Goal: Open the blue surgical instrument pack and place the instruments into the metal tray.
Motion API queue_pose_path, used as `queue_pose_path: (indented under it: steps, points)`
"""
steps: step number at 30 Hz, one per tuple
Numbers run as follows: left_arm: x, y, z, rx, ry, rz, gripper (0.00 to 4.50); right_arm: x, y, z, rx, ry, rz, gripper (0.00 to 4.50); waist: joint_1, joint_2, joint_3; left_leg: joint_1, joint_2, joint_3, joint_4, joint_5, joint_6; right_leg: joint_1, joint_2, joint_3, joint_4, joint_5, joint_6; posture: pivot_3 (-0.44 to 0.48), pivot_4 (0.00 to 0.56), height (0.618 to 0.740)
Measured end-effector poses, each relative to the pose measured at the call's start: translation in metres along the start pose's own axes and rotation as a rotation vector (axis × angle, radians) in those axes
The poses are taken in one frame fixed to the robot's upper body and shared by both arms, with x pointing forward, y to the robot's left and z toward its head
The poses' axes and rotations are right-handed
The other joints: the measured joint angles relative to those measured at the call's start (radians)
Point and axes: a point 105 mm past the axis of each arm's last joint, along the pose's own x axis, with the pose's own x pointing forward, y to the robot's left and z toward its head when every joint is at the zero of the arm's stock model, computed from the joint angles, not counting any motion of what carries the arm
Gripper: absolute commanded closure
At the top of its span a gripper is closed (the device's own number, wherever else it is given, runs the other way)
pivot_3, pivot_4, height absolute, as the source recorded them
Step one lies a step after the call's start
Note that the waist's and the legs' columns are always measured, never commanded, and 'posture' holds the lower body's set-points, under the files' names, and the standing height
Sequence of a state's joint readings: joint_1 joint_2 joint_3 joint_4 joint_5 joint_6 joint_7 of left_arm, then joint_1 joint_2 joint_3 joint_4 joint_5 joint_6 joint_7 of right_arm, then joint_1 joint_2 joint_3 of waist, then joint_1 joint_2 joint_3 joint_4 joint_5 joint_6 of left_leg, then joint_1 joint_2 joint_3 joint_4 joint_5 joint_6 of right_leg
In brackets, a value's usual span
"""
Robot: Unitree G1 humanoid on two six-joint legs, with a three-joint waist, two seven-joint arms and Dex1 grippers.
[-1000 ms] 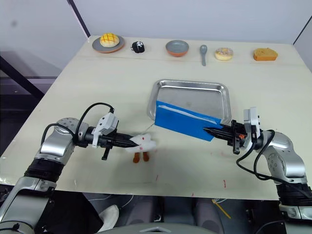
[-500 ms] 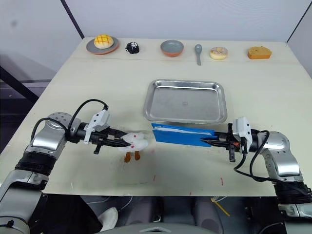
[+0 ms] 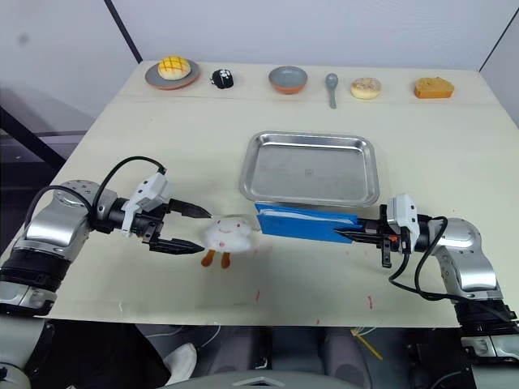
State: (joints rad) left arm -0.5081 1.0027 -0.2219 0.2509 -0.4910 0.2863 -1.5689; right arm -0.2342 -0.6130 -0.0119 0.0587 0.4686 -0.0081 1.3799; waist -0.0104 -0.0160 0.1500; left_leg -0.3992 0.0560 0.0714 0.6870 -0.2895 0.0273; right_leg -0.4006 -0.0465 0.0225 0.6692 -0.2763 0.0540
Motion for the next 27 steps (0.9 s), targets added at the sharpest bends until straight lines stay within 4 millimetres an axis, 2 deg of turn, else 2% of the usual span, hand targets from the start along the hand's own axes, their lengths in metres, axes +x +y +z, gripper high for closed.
queue_pose_path:
  steps: [6, 11, 14, 22, 27]
  points:
    - [0.000, -0.005, 0.020, -0.013, -0.101, -0.040, 0.03, 0.000, 0.002, -0.004, -0.013, 0.021, 0.013, 4.50, 0.000, 0.000, 0.000, 0.000, 0.000, 0.001, 0.000, 0.000, 0.000, -0.001, 0.000, 0.001, 0.001, 0.000, 0.000, 0.000, 0.150, 0.732]
    - [0.015, 0.003, 0.044, 0.071, -0.205, -0.056, 0.03, 0.000, 0.003, -0.006, -0.017, 0.029, 0.031, 4.50, 0.004, 0.000, 0.000, -0.001, -0.001, 0.001, 0.001, 0.002, -0.003, -0.001, 0.000, 0.001, 0.001, 0.000, 0.000, 0.000, 0.150, 0.732]
    - [0.032, 0.011, 0.057, 0.147, -0.271, -0.044, 0.03, 0.000, 0.004, -0.006, -0.017, 0.031, 0.046, 4.50, 0.005, 0.000, 0.000, 0.000, -0.001, 0.001, 0.001, 0.002, -0.004, -0.001, 0.000, 0.001, 0.001, 0.000, 0.000, 0.000, 0.150, 0.732]
    - [0.065, 0.029, 0.053, 0.232, -0.267, 0.041, 0.03, -0.001, 0.005, -0.006, -0.018, 0.037, 0.054, 4.50, -0.001, 0.000, 0.000, 0.000, -0.001, 0.002, 0.001, 0.002, -0.004, -0.001, 0.000, 0.002, 0.002, 0.000, 0.000, 0.000, 0.150, 0.732]
    - [0.075, 0.028, 0.055, 0.250, -0.279, 0.032, 0.03, -0.001, 0.005, -0.007, -0.019, 0.042, 0.054, 4.50, 0.000, 0.000, 0.000, 0.000, -0.001, 0.002, 0.001, 0.002, -0.004, -0.001, 0.000, 0.002, 0.002, 0.000, 0.000, 0.000, 0.150, 0.732]
